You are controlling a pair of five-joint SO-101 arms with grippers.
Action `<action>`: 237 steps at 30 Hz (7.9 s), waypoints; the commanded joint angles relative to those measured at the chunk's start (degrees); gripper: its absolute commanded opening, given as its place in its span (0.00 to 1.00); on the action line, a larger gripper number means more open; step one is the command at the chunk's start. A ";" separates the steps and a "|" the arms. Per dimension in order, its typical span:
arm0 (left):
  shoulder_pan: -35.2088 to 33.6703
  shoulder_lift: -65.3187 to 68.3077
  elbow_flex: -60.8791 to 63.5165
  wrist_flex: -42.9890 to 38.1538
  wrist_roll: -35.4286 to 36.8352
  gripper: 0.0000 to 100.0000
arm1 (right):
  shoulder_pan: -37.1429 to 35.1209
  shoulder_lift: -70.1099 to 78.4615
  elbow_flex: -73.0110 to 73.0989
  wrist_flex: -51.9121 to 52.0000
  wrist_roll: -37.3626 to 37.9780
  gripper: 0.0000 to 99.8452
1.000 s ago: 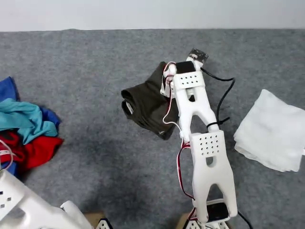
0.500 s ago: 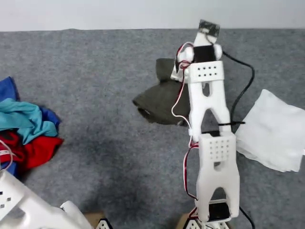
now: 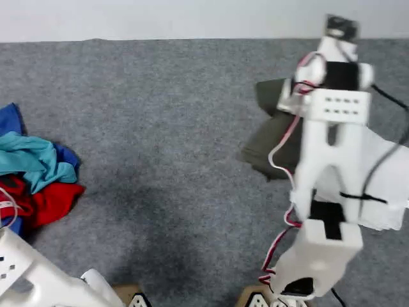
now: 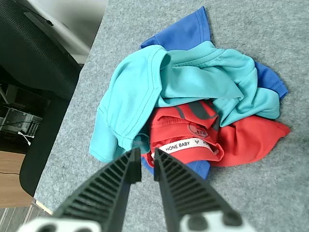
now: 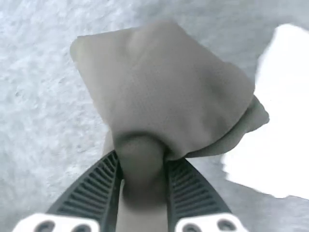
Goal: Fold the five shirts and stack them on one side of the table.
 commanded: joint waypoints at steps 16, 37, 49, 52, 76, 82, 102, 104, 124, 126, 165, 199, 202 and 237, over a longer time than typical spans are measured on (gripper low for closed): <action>8.09 -0.35 -0.22 -1.14 -0.35 0.06 | 20.35 -1.54 0.00 2.24 9.14 0.01; 7.82 -0.70 0.66 -0.70 -0.44 0.06 | 32.75 17.19 -0.35 -13.49 25.41 0.01; 8.00 -0.79 2.59 -0.79 -0.53 0.06 | 35.03 18.86 -4.04 -15.52 23.03 0.26; 8.00 -0.79 2.59 -0.79 -0.53 0.06 | 34.59 16.66 -8.09 -12.00 21.45 0.29; 8.00 -0.79 2.59 -0.70 -0.53 0.06 | 14.46 25.01 5.54 0.75 18.46 0.01; 8.00 -0.70 2.59 -0.70 -0.53 0.06 | 13.05 28.26 3.78 1.89 18.81 0.01; 8.09 -0.79 2.59 -0.70 -0.53 0.06 | 35.38 15.43 9.58 2.15 33.58 0.01; 8.09 -0.70 2.59 -0.70 -0.53 0.06 | 37.32 19.56 10.64 2.15 35.08 0.01; 11.52 -0.79 2.15 4.92 -0.44 0.14 | 28.00 -2.51 12.57 2.33 34.99 0.01; 11.87 -0.26 2.68 6.42 -0.53 0.17 | 25.80 -5.05 16.70 2.33 34.46 0.01; 0.70 51.43 -13.41 -35.25 -21.71 0.12 | 17.71 -20.97 49.67 2.33 27.69 0.01; 62.95 7.30 -9.36 -51.43 0.79 0.01 | 17.71 -21.05 49.67 2.42 25.76 0.01; 60.92 8.35 -3.21 -45.01 0.62 0.01 | 17.71 -21.05 49.67 2.42 25.76 0.01; -4.92 8.26 34.59 -57.14 -4.48 0.22 | -47.78 1.36 22.95 -7.87 25.76 0.19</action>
